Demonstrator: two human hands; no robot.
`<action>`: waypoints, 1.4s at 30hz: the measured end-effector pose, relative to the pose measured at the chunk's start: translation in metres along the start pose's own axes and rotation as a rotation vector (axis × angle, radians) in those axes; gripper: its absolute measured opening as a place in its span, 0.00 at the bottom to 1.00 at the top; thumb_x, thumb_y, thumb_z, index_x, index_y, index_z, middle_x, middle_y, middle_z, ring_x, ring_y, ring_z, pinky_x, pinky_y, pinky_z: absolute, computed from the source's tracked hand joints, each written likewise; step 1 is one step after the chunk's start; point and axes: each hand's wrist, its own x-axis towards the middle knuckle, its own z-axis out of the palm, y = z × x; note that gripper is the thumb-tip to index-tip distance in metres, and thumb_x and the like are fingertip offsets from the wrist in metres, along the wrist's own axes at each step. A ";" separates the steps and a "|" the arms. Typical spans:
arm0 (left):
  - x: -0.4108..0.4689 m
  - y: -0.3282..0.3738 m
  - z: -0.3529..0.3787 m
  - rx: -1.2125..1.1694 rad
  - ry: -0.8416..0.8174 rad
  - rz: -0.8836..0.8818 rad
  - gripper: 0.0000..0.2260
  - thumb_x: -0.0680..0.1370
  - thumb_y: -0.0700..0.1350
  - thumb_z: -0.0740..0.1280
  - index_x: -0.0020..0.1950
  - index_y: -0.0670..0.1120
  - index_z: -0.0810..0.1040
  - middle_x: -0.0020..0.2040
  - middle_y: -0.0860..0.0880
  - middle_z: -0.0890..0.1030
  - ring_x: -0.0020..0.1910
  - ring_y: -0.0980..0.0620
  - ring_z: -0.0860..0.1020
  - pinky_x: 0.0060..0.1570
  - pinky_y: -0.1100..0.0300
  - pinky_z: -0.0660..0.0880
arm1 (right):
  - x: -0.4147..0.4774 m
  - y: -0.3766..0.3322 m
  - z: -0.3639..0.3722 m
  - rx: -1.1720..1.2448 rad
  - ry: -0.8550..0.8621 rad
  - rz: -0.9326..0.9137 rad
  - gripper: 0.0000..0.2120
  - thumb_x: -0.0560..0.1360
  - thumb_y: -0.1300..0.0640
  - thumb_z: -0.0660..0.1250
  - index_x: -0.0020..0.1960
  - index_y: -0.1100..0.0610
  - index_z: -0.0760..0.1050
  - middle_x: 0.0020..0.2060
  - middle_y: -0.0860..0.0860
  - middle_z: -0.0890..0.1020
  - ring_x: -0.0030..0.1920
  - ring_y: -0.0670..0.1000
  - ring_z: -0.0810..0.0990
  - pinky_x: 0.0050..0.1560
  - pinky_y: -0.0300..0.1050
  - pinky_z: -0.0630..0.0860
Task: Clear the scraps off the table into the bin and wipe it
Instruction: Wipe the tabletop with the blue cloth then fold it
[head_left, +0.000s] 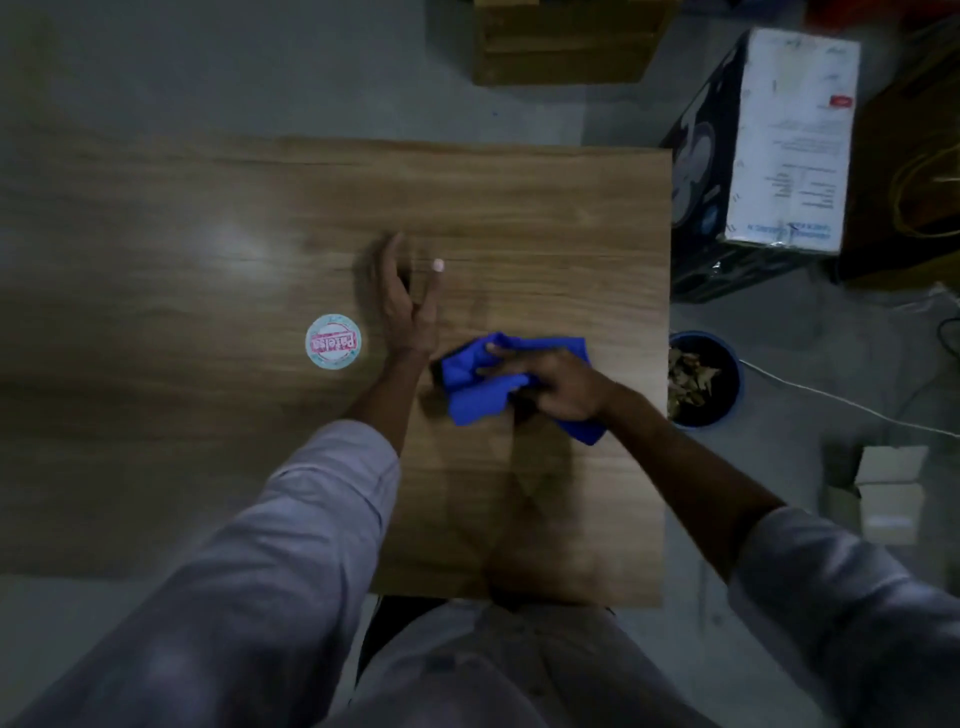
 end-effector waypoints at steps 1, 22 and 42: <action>0.001 -0.002 -0.003 0.019 -0.019 0.012 0.29 0.78 0.56 0.68 0.72 0.39 0.71 0.69 0.38 0.73 0.69 0.41 0.73 0.67 0.42 0.71 | -0.010 -0.005 -0.012 0.041 0.033 0.038 0.18 0.77 0.62 0.66 0.66 0.60 0.79 0.64 0.58 0.81 0.67 0.56 0.79 0.69 0.58 0.73; -0.218 -0.025 -0.102 0.145 -0.169 0.059 0.20 0.80 0.54 0.64 0.66 0.42 0.78 0.64 0.43 0.76 0.66 0.48 0.73 0.66 0.43 0.71 | -0.081 -0.058 0.131 -0.051 0.058 -0.064 0.24 0.76 0.57 0.60 0.70 0.61 0.75 0.73 0.56 0.73 0.77 0.53 0.64 0.78 0.62 0.58; -0.312 -0.075 -0.195 0.391 -0.294 0.071 0.28 0.80 0.61 0.59 0.73 0.44 0.73 0.69 0.44 0.74 0.70 0.46 0.70 0.72 0.54 0.65 | -0.135 -0.130 0.277 -0.038 0.131 0.110 0.28 0.73 0.71 0.66 0.72 0.62 0.74 0.73 0.60 0.72 0.77 0.57 0.60 0.79 0.62 0.55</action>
